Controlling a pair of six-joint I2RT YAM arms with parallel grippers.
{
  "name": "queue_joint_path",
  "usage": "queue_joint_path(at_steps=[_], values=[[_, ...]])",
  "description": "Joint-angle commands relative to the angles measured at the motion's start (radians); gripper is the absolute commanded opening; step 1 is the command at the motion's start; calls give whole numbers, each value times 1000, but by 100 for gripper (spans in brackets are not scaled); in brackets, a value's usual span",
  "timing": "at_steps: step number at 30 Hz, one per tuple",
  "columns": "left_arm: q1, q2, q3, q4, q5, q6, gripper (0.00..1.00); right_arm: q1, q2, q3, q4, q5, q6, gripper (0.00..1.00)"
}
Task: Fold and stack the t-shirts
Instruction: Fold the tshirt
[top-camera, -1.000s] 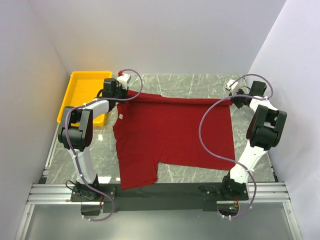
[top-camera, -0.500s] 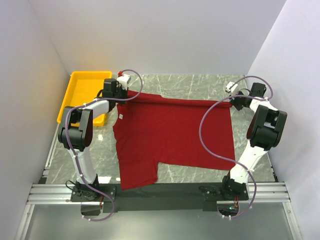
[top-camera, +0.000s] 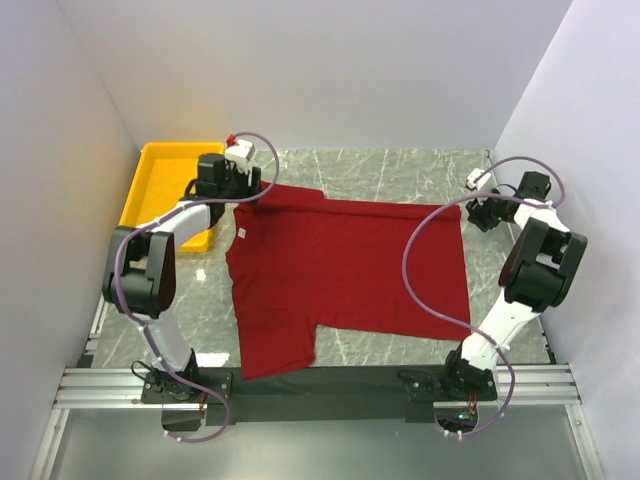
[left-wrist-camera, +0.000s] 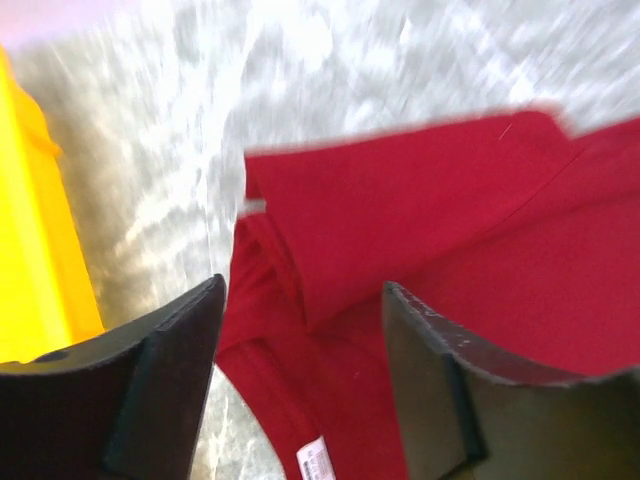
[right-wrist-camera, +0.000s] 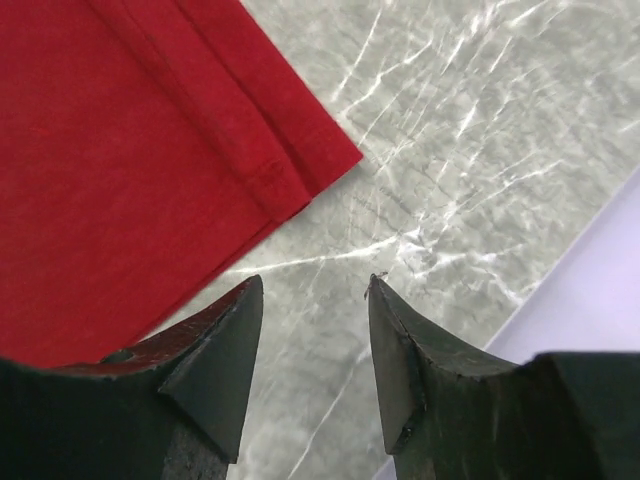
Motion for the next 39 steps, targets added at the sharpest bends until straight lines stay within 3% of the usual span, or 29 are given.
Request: queue_joint_path(at_steps=[1,5,6,9,14,17,27,39], values=[[0,-85,11,106,61,-57,75,-4,-94,23,-93,-69,9,54],[-1,-11,117,43,64,-199,80,3,-85,110,-338,-120,39,56],[0,19,201,12,63,-233,80,11,-81,124,-362,-126,75,56],[-1,141,368,-110,50,-348,80,25,-76,141,-404,-134,207,56],[-1,289,510,-201,23,-479,78,54,-114,72,-372,-120,374,56],[0,358,611,-278,-22,-502,77,54,-122,55,-365,-115,426,56],[0,496,749,-428,-146,-499,74,54,-127,38,-355,-106,501,56],[-1,557,789,-471,-144,-476,56,54,-130,29,-347,-91,514,56]])
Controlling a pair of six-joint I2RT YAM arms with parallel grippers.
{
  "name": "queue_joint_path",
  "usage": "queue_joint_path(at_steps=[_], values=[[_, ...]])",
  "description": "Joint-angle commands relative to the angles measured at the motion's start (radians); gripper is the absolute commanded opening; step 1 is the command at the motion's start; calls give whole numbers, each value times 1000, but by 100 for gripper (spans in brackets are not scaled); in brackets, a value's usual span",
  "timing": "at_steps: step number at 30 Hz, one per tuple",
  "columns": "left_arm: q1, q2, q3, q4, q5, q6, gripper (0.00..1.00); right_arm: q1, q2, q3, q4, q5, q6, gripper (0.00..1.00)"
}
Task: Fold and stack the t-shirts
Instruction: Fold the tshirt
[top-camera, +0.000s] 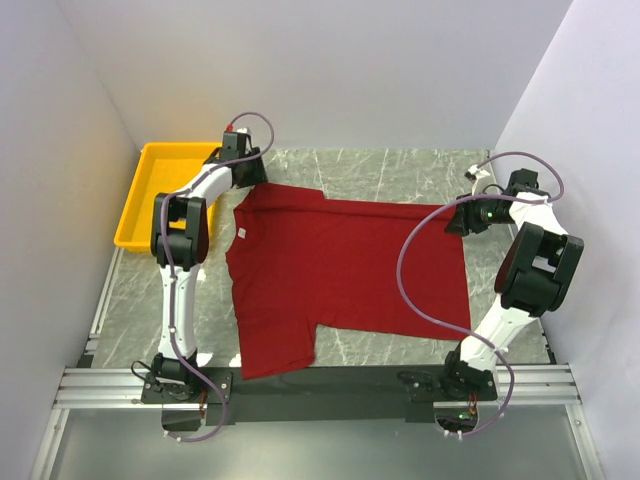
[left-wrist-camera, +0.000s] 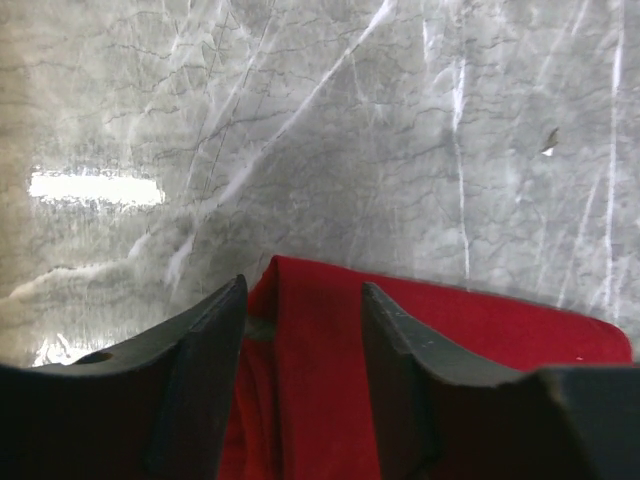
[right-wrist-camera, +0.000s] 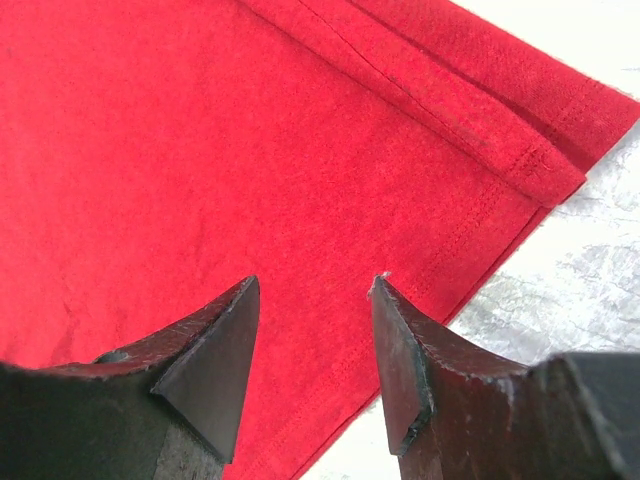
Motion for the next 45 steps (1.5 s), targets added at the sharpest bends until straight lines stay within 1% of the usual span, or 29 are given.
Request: queue_joint_path(at_steps=[1,5,6,15,16,18,21,24,25,30,34,39,41,43,45], values=[[-1,19,52,4,-2,12,53,0,-59,-10,9,1,14,56],[-1,27,50,10,1,20,49,0,-59,-18,8,7,12,56],[-1,28,52,13,2,23,46,0,-59,-20,8,7,12,56],[-1,33,53,34,-8,44,39,0,-54,-10,-4,5,11,56],[-1,33,55,39,-8,44,36,1,-53,-9,-6,5,9,56],[-3,31,52,50,-4,47,34,0,-50,-4,-7,4,9,56],[-3,21,47,71,5,58,25,0,-46,0,-17,4,8,56],[-1,4,41,95,18,69,9,0,-45,0,-21,5,3,55],[-3,-8,35,102,22,75,1,0,-46,-1,-23,5,0,55],[-1,-70,-40,181,70,104,1,0,-46,-4,-32,2,-3,55],[-3,-174,-157,290,149,150,1,0,-51,-6,-38,-1,-9,54],[0,-284,-270,355,243,207,1,0,-63,-13,-43,-1,-15,54],[2,-349,-356,405,291,227,1,0,-68,-15,-46,-4,-17,54],[4,-396,-423,421,335,247,1,0,-74,-16,-49,-6,-18,54],[5,-413,-453,404,396,271,1,-2,-76,-15,-50,-7,-20,54]])
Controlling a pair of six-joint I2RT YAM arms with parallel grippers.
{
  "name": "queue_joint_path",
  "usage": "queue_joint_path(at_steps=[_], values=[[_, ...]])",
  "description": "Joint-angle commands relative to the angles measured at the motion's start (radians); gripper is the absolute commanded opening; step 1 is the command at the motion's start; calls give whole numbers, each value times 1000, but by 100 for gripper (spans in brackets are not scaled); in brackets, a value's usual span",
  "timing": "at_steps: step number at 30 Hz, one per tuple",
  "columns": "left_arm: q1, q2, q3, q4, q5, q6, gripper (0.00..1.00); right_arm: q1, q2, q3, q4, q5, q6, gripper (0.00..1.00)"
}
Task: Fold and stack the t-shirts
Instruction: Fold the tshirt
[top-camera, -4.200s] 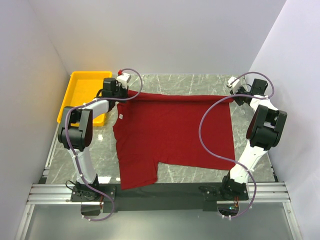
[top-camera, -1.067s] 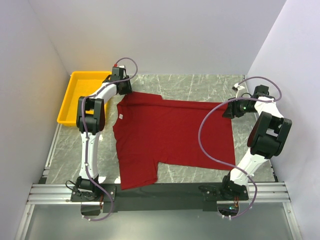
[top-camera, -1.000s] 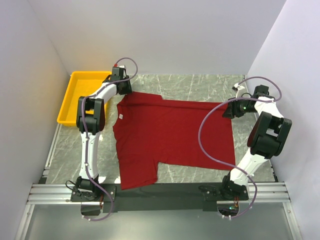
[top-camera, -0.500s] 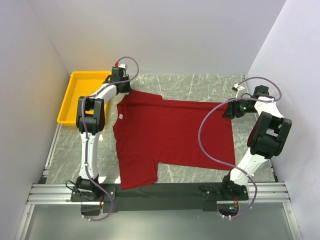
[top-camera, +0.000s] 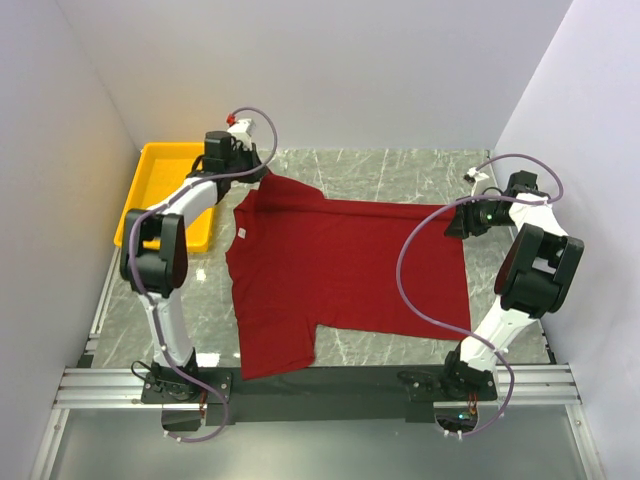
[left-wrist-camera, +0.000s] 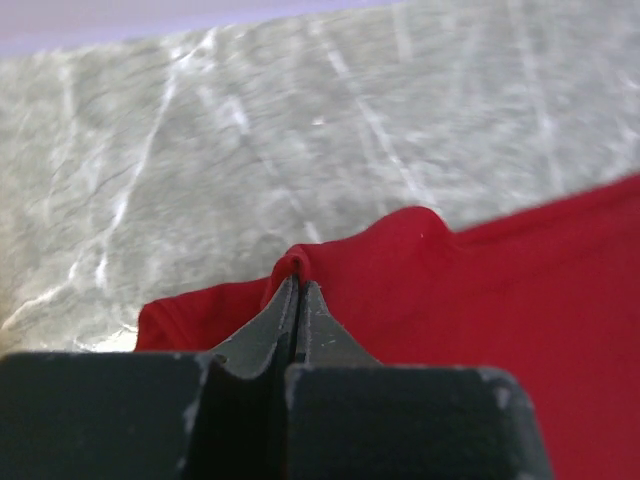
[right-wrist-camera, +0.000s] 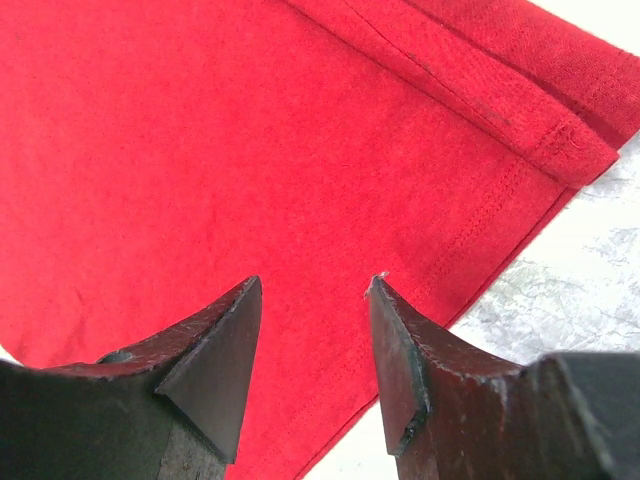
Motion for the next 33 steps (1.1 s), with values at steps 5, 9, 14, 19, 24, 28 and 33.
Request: queue_joint_path(at_steps=[5,9,14,19,24,28,33], values=[[6,-100,-138,24,208,114,1,-2,-73,3,-26,-19,-14,54],[6,-149,-207,24,245,158,1,-2,-83,-2,-31,-19,-17,54],[9,-199,-256,30,284,233,1,-2,-96,-12,-35,-20,-18,54],[14,-229,-279,1,329,322,1,-2,-114,-26,-35,-20,-18,54],[17,-246,-290,-75,347,420,1,-2,-129,-41,-34,-15,-23,54],[17,-261,-311,-146,351,488,1,-2,-137,-49,-34,-14,-24,54],[12,-298,-356,-201,325,560,1,-2,-137,-52,-35,-12,-26,54]])
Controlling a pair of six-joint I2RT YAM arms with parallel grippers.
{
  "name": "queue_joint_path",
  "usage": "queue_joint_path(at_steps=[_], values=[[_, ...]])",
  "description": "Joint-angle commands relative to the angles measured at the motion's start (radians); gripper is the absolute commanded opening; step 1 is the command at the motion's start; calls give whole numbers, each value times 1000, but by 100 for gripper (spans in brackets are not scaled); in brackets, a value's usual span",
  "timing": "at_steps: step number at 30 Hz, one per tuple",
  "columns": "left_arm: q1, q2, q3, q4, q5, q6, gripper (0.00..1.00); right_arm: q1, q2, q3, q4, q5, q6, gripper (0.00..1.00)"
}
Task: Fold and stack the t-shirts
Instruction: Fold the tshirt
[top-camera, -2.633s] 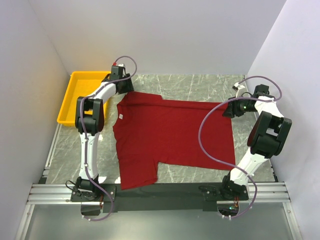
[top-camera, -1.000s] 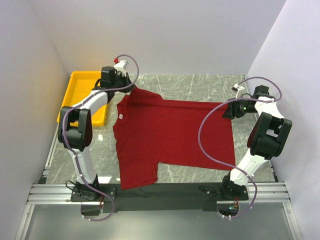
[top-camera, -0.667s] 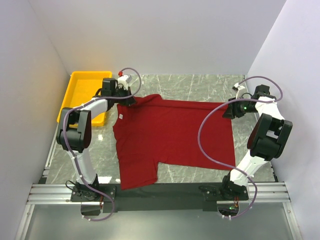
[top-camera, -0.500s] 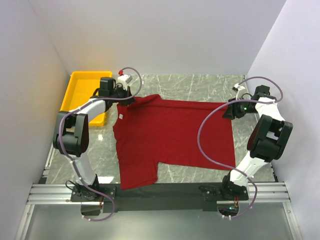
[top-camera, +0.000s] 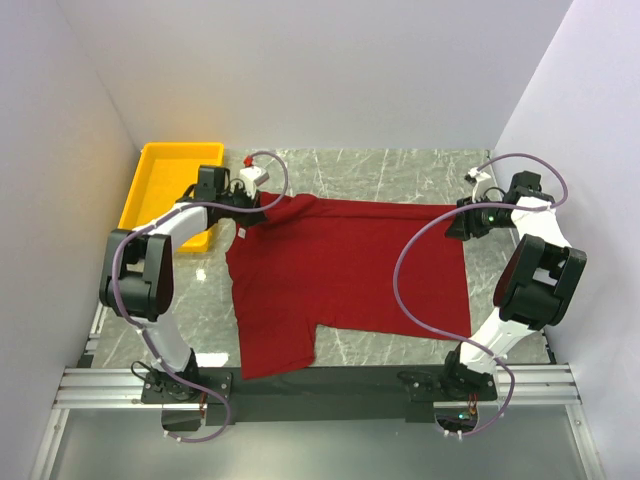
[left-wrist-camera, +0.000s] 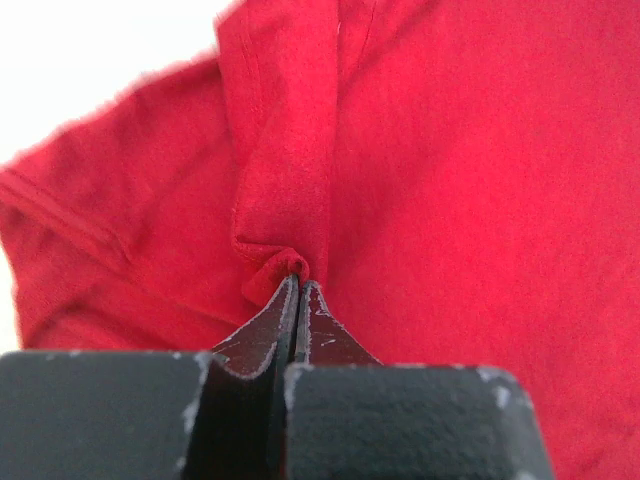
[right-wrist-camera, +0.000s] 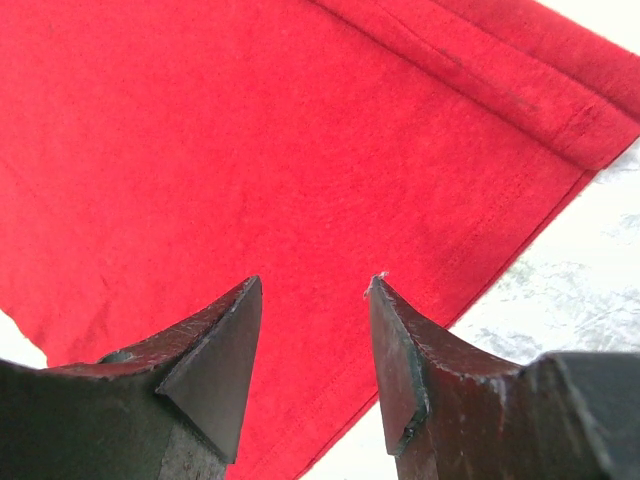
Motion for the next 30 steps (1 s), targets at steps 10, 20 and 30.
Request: queue_joint_path(at_steps=[10,20,30], values=[[-15,-198,-64,-87,-12,110,38,-2,-33,-15,-3,-3,-18,54],[-27,-131,126,46,-75,-252,78,-2,-11,-15,20,-25,15,54],[-127,330,526,-220,-95,-281,76,-2,-24,-35,25,-26,15,54]])
